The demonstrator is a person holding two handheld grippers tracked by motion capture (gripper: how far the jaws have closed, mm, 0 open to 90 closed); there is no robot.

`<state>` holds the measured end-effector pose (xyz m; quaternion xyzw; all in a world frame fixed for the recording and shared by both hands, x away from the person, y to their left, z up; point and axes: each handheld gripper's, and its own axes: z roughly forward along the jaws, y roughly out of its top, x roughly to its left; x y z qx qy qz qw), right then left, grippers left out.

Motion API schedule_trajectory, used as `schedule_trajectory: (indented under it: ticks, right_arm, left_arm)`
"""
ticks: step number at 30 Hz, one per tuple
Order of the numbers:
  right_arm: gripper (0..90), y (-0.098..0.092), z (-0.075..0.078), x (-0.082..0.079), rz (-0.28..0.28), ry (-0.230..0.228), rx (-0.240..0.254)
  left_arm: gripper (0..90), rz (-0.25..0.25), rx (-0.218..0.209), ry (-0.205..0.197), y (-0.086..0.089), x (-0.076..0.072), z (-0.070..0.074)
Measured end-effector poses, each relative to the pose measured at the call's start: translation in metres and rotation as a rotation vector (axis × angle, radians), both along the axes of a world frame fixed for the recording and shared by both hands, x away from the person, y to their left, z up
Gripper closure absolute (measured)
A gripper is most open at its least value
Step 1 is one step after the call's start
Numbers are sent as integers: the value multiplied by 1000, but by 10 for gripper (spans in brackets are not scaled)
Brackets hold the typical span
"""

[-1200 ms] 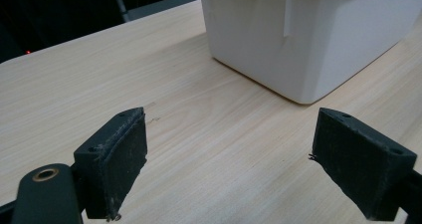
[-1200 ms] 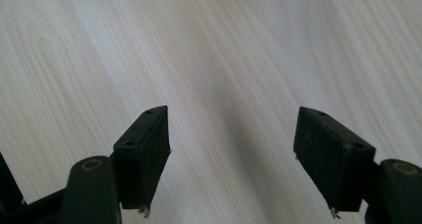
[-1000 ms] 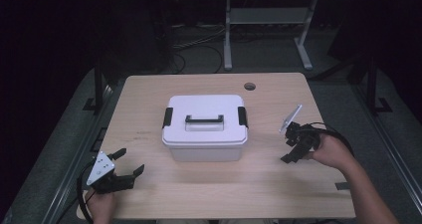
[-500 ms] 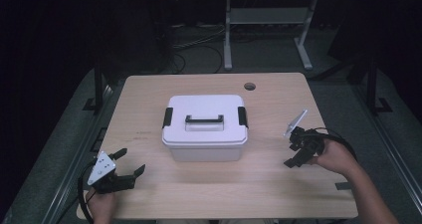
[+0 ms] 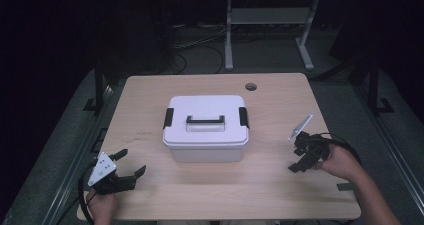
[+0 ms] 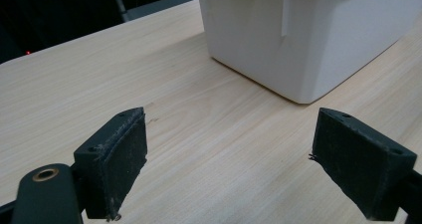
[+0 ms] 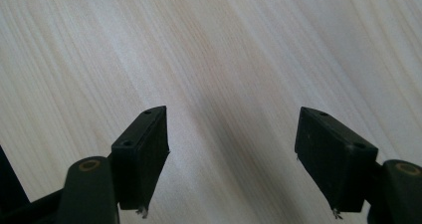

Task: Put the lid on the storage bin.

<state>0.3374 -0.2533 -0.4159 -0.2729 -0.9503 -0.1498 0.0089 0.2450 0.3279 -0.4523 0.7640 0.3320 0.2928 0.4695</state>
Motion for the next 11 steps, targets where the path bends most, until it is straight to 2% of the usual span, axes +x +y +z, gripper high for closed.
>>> schedule_trajectory:
  ticks: [11]
  right_arm:
    - [280, -4, -4, -6, -4, -3, 14]
  left_arm:
    - [135, 1, 4, 0, -1, 0, 0]
